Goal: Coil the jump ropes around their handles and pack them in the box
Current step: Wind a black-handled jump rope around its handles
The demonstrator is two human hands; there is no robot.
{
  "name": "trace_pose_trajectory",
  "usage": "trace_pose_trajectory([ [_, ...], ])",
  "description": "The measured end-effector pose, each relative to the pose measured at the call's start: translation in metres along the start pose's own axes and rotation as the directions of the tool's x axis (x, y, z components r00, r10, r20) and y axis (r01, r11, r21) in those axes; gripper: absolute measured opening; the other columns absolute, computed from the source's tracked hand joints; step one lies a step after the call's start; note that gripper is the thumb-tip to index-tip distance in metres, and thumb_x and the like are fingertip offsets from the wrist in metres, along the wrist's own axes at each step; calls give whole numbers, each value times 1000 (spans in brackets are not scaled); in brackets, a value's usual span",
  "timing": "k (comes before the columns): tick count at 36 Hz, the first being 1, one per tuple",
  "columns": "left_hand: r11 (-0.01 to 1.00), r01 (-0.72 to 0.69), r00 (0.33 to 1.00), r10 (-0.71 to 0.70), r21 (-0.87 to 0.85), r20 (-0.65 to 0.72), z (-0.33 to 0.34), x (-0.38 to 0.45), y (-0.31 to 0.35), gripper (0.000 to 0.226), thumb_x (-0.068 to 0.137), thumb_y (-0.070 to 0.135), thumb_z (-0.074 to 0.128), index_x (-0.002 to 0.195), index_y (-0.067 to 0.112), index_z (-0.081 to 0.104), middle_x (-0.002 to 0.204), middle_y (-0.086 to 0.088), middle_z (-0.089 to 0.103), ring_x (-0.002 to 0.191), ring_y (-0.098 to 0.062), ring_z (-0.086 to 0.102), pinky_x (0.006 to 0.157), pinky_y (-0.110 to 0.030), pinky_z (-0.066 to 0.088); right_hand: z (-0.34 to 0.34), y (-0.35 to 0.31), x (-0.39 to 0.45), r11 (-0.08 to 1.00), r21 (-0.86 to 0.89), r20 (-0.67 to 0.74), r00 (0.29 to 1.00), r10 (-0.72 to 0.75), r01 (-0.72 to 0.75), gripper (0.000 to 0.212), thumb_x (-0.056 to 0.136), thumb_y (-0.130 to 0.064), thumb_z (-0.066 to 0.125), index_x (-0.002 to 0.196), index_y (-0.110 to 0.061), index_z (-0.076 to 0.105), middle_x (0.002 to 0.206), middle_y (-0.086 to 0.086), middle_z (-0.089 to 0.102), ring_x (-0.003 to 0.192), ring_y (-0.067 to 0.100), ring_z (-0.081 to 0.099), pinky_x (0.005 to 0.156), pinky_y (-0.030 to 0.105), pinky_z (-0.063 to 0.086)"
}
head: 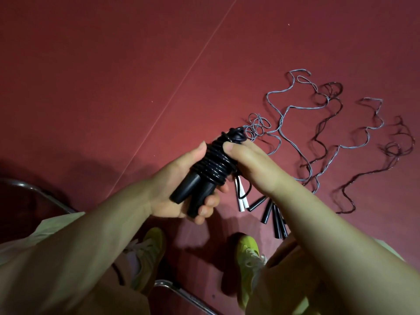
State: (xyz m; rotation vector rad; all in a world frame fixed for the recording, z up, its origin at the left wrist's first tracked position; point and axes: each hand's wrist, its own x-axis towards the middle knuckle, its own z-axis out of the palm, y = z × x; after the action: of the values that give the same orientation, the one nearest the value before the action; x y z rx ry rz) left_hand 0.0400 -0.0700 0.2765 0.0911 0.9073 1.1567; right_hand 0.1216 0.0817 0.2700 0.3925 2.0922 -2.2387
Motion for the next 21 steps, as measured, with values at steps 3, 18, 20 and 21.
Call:
trace_pose_trajectory([
  [3, 1000, 2, 998, -1, 31, -57, -6, 5, -2, 82, 66, 78, 52, 84, -2, 60, 59, -12, 51, 44, -21, 48, 47, -28, 40, 1, 0, 1, 1000, -24, 2, 1000, 9, -9, 32, 81, -43, 54, 76, -11, 51, 60, 2, 49, 51, 12, 46, 48, 25, 35],
  [18, 872, 74, 891, 160, 484, -425, -16, 15, -12, 112, 57, 83, 25, 119, -4, 59, 53, -6, 57, 42, -19, 52, 46, -24, 42, -2, 4, 2, 935, -244, -64, 967, 248, -256, 36, 99, -40, 46, 70, -19, 50, 64, 1, 48, 50, 15, 40, 44, 21, 35],
  [20, 869, 64, 884, 179, 490, -433, -16, 17, -11, 110, 57, 83, 24, 113, -4, 62, 52, -5, 58, 42, -18, 52, 46, -24, 41, -2, 3, 2, 944, -236, -64, 973, 221, -229, 33, 98, -39, 51, 70, -21, 51, 64, 0, 47, 51, 15, 39, 44, 20, 35],
  [21, 862, 54, 879, 198, 504, -433, -15, 17, -11, 105, 59, 81, 24, 109, -2, 64, 53, -5, 59, 43, -17, 54, 46, -24, 42, -2, 3, 2, 950, -226, -67, 976, 206, -216, 31, 95, -40, 54, 70, -22, 50, 63, -1, 46, 51, 14, 38, 44, 20, 34],
])
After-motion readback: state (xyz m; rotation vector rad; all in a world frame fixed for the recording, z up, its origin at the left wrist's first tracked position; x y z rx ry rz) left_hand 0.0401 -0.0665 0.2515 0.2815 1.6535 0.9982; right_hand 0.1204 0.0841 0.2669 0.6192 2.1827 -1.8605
